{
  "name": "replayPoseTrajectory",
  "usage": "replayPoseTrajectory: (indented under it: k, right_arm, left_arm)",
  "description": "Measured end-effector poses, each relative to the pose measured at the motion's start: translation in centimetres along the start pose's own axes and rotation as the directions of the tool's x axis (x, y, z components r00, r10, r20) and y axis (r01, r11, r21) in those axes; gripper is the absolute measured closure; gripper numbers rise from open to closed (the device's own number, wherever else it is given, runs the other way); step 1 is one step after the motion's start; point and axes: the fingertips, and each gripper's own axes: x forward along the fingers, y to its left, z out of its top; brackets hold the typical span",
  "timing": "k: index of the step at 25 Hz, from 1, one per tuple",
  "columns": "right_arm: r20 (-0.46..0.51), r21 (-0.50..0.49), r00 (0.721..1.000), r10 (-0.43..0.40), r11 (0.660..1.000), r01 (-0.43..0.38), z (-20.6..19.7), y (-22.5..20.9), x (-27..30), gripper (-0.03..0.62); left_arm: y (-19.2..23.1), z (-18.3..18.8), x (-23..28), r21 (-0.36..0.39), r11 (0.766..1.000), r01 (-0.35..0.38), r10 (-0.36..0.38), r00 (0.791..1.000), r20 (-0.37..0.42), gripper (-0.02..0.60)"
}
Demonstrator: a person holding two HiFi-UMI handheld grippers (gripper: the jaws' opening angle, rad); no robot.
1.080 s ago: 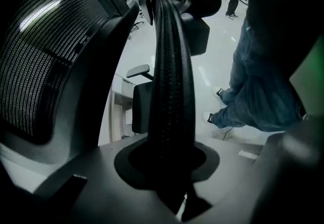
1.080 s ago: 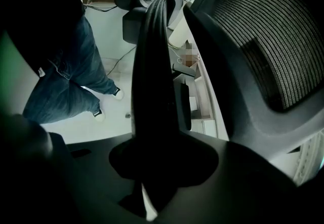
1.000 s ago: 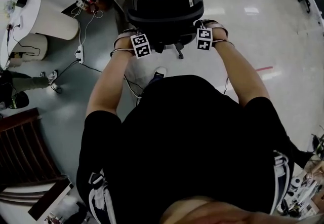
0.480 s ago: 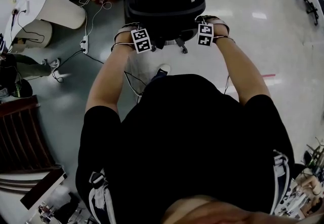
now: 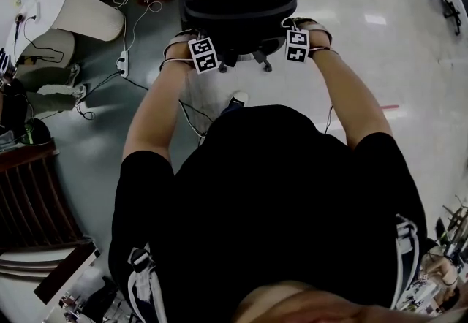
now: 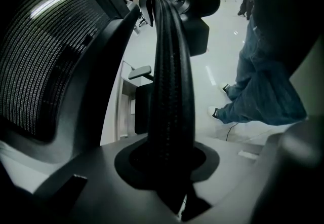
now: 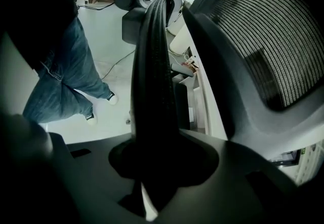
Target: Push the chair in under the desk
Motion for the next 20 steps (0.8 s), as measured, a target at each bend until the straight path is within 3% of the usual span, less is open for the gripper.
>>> replayPoseTrajectory:
  k: [20]
  right_arm:
    - [0.011, 0.006, 1.000, -0.015, 1.000, 0.015, 1.0, -6.3, 3.5, 0.473]
  left_arm:
    - [5.8, -2.0, 2.5, -0.018, 1.000, -0.014, 0.013, 1.000, -0.007, 0.491]
